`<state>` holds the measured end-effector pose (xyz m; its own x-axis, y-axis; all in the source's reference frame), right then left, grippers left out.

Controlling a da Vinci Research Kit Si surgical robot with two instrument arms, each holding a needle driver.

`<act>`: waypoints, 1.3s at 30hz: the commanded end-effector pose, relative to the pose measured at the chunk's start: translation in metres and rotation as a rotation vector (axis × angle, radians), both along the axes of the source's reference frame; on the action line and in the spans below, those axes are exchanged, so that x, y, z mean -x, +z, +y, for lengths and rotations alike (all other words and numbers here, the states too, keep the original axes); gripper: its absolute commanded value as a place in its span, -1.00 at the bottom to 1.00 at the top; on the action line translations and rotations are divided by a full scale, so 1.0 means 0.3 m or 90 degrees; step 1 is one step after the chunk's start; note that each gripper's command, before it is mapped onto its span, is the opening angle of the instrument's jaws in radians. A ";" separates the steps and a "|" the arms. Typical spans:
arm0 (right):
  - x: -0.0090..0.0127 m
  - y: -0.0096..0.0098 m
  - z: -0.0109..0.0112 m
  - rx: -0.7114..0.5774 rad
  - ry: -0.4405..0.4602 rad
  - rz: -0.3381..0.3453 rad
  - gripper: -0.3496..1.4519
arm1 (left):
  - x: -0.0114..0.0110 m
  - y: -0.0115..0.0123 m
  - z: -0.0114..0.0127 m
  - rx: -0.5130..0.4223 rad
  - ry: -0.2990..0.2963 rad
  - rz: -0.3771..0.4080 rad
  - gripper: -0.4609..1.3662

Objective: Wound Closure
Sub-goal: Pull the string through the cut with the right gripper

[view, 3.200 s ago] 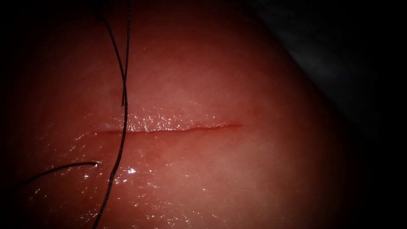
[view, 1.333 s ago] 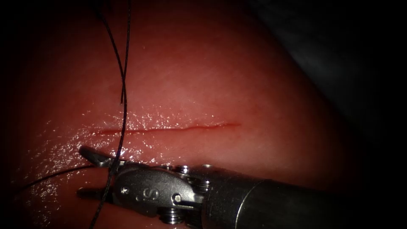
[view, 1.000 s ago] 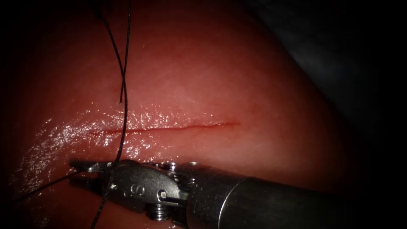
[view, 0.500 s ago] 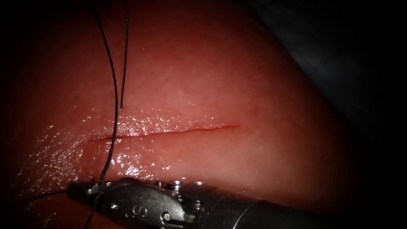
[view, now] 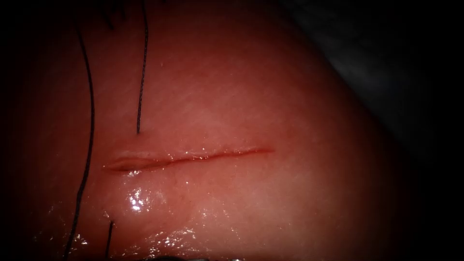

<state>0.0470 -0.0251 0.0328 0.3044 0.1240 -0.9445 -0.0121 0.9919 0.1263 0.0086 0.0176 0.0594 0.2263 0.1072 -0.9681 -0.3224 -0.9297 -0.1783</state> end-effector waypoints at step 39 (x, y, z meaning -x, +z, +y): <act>-0.0148 -0.0166 -0.0325 0.004 -0.010 0.041 0.35 | 0.0044 -0.0024 -0.0032 0.004 0.047 -0.050 -0.88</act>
<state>0.0514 -0.0345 0.0279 0.2425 0.1141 -0.9634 -0.0019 0.9931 0.1172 0.0073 0.0167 0.0587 0.2928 0.1201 -0.9486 -0.2484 -0.9485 -0.1968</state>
